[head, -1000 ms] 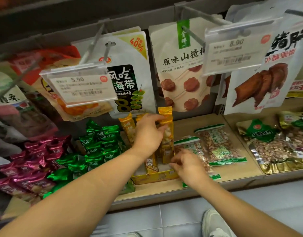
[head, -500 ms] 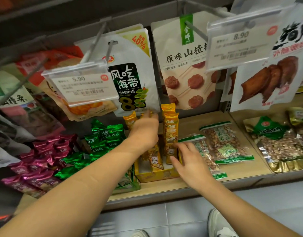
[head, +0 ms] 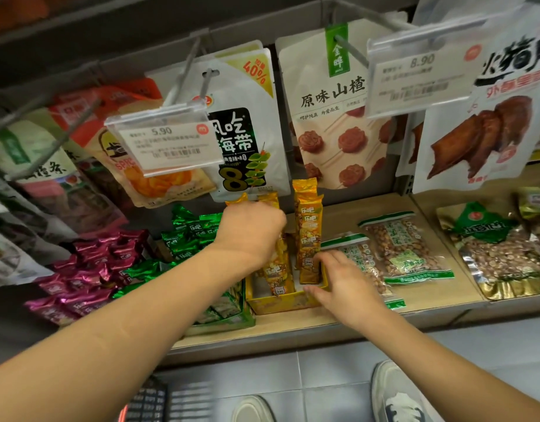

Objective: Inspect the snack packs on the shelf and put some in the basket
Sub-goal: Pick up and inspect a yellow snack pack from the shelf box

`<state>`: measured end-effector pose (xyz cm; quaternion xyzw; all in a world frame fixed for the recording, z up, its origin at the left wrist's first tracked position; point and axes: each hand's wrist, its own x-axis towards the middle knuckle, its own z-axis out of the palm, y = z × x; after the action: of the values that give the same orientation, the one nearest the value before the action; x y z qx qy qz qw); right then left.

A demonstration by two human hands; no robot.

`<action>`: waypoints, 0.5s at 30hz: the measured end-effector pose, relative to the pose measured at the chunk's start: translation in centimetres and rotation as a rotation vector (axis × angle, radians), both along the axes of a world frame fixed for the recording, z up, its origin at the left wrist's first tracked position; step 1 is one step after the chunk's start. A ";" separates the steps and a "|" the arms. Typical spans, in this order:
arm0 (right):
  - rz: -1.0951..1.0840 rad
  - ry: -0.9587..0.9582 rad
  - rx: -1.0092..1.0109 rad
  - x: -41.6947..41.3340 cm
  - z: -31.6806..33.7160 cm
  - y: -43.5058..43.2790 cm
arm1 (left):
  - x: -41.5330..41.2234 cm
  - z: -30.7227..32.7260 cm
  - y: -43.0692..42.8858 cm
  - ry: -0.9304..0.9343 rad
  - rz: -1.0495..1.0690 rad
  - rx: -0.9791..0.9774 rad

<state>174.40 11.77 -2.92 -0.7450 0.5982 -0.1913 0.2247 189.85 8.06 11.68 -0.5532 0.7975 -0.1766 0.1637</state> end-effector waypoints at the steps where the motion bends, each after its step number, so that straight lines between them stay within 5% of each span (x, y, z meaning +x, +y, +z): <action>1: 0.020 0.002 -0.025 -0.1 0.9 0.1 | 0.1 0.9 1.1 -0.022 -0.042 0.002; 9: 0.595 -0.289 0.254 1.5 13.6 2.4 | 2.9 9.6 12.2 0.272 -0.346 -0.251; 15: 0.654 -0.454 0.314 1.4 20.4 6.3 | 4.8 13.1 16.5 0.939 -0.188 -0.216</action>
<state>175.80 18.12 17.44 -0.7912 0.2874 -0.1758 0.5104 194.65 24.51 24.76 -0.5123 0.8088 -0.0039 -0.2887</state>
